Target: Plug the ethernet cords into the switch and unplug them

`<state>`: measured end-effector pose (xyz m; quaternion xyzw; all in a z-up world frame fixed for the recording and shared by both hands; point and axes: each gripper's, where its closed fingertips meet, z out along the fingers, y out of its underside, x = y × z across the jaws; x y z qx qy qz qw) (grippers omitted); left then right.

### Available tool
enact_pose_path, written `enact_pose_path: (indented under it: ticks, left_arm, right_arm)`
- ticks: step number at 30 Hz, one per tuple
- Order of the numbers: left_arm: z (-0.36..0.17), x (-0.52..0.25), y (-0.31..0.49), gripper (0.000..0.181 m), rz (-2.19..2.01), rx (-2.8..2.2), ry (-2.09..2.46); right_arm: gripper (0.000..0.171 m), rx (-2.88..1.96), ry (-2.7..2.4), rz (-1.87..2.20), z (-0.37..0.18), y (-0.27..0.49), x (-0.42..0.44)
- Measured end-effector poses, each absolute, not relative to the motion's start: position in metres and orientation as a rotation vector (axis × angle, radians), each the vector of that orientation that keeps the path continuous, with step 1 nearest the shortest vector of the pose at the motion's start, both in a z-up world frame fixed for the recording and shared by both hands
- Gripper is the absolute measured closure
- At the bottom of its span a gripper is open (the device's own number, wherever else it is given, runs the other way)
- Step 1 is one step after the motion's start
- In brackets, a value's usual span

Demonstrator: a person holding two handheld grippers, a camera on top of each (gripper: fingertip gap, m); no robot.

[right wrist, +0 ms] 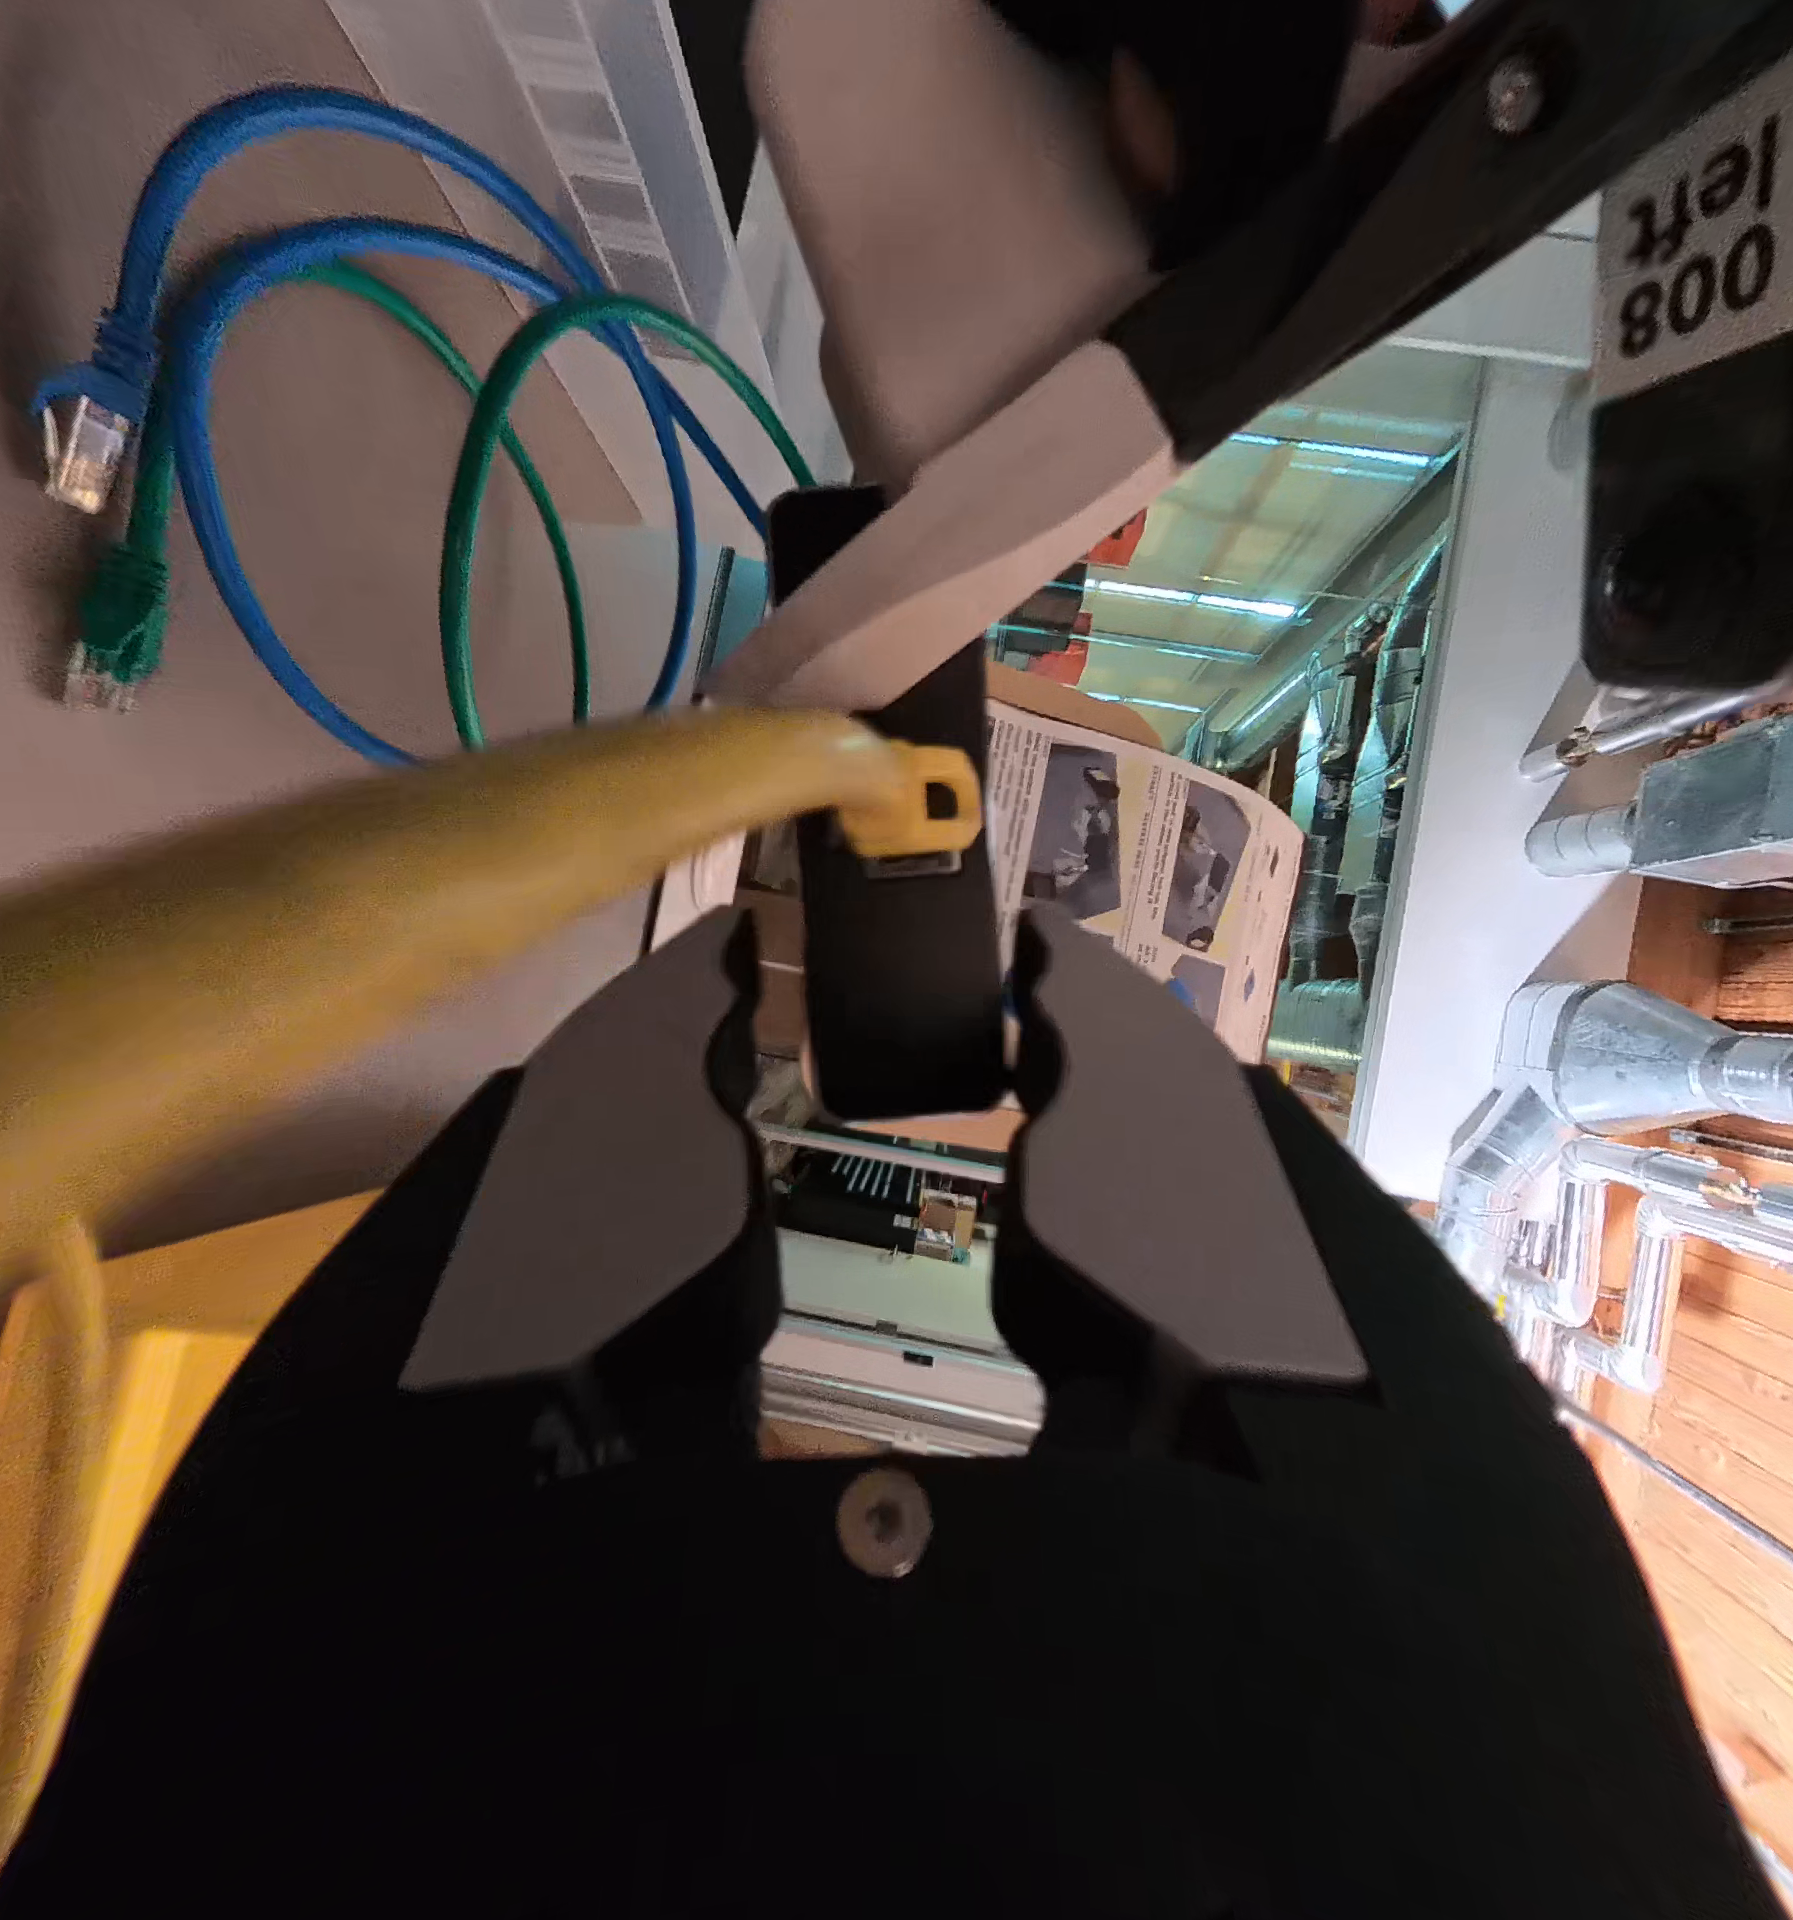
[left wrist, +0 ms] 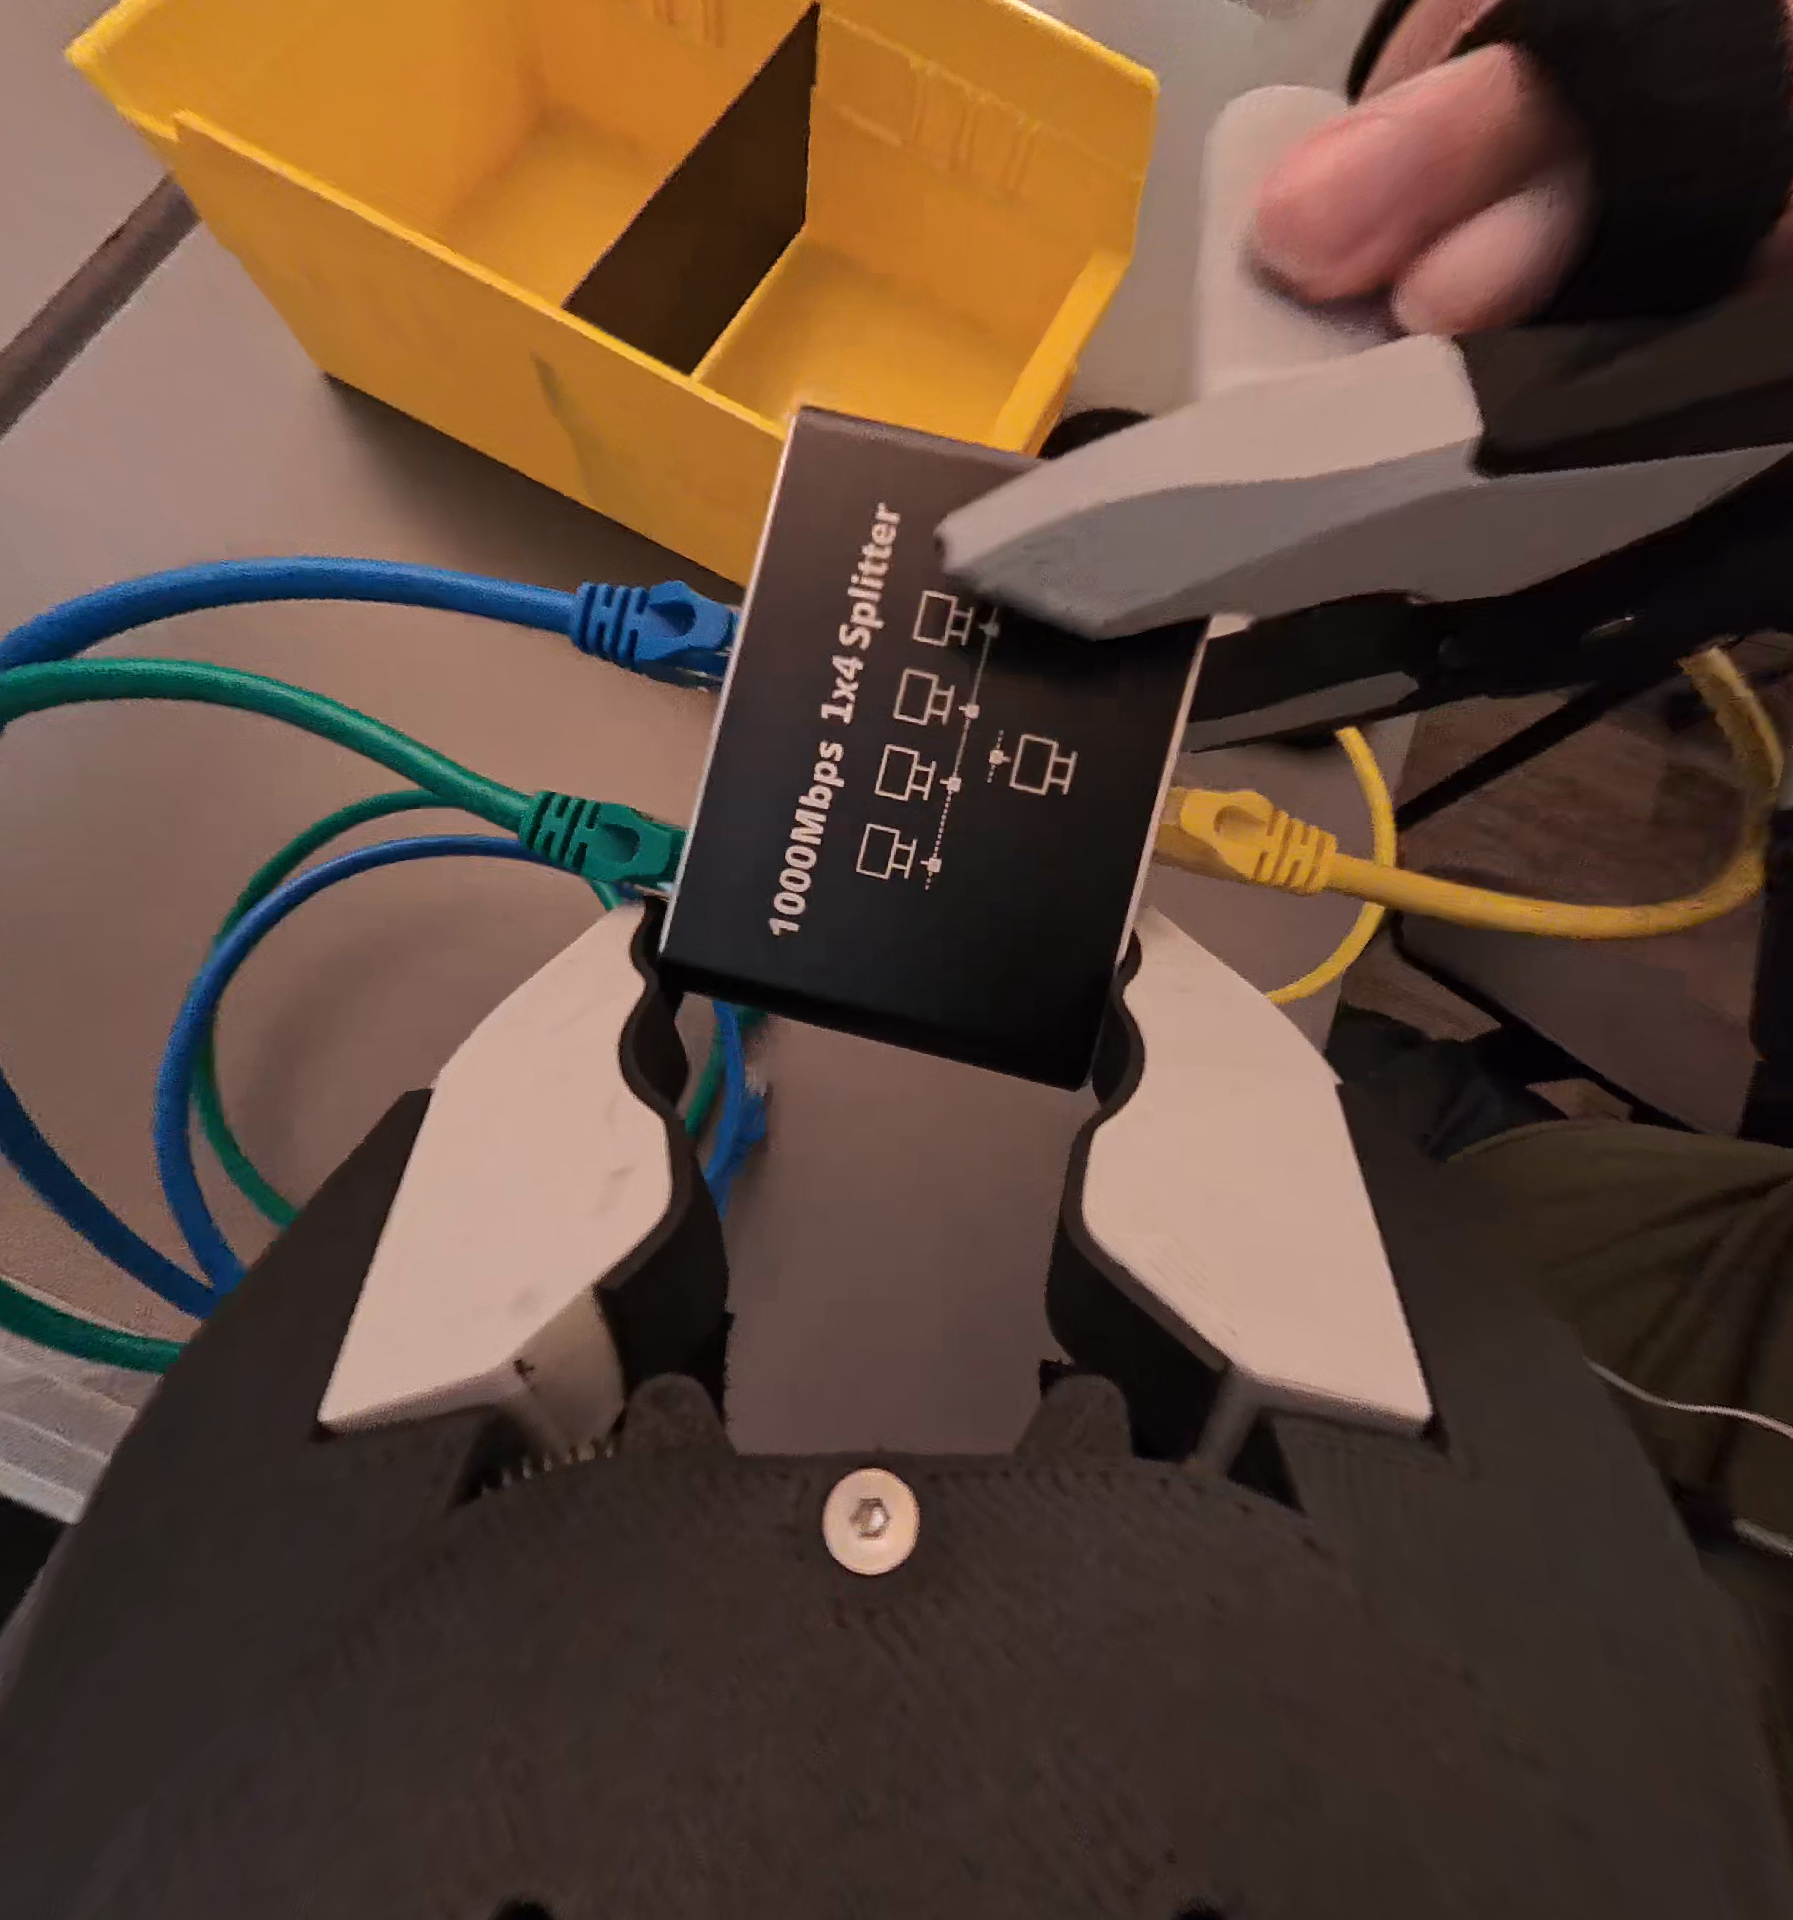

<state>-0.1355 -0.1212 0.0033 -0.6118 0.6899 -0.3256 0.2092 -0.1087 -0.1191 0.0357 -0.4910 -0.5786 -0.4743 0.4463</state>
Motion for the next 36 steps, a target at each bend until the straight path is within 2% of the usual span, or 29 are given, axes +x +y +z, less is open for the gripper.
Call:
enact_pose_path:
  ticks: [1,6,9,10,14,18,21,22,23,26,30,36]
  left_arm:
    - [0.001,-0.136,-0.122,0.103,-0.870,-1.677,1.943]
    - [0.017,-0.144,-0.128,0.104,-0.961,-1.349,1.933]
    - [0.032,-0.150,-0.120,0.079,-0.826,-1.083,1.771]
    - [0.040,-0.150,-0.118,0.081,-0.760,-0.987,1.690]
    - [0.060,-0.146,-0.128,0.112,-0.487,-0.628,1.561]
    - [0.052,-0.125,-0.133,0.110,-0.376,-0.463,1.613]
    - [0.062,-0.117,-0.139,0.131,-0.402,-0.274,1.527]
    - [0.066,-0.116,-0.141,0.143,-0.417,-0.225,1.489]
    - [0.069,-0.116,-0.143,0.145,-0.450,-0.194,1.473]
    - [0.077,-0.111,-0.146,0.146,-0.493,-0.138,1.403]
    - [0.077,-0.094,-0.139,0.134,-0.400,-0.147,1.392]
    - [0.068,-0.087,-0.118,0.144,-0.319,-0.226,1.424]
  right_arm:
    - [0.135,-1.215,-1.455,-1.175,0.034,-0.120,-0.111]
    - [0.135,-1.280,-1.331,-1.162,0.047,-0.126,-0.104]
    - [0.135,-1.332,-1.282,-1.059,0.054,-0.133,-0.101]
    - [0.135,-1.352,-1.276,-1.003,0.055,-0.135,-0.103]
    - [0.135,-1.407,-1.241,-0.861,0.064,-0.137,-0.109]
    - [0.135,-1.407,-1.276,-0.805,0.071,-0.141,-0.118]
    - [0.135,-1.398,-1.327,-0.778,0.073,-0.146,-0.123]
    - [0.135,-1.395,-1.342,-0.775,0.074,-0.148,-0.123]
    - [0.135,-1.382,-1.350,-0.772,0.076,-0.149,-0.123]
    - [0.136,-1.341,-1.371,-0.727,0.085,-0.154,-0.123]
    - [0.136,-1.320,-1.413,-0.647,0.087,-0.151,-0.127]
    - [0.134,-1.296,-1.447,-0.715,0.079,-0.131,-0.119]
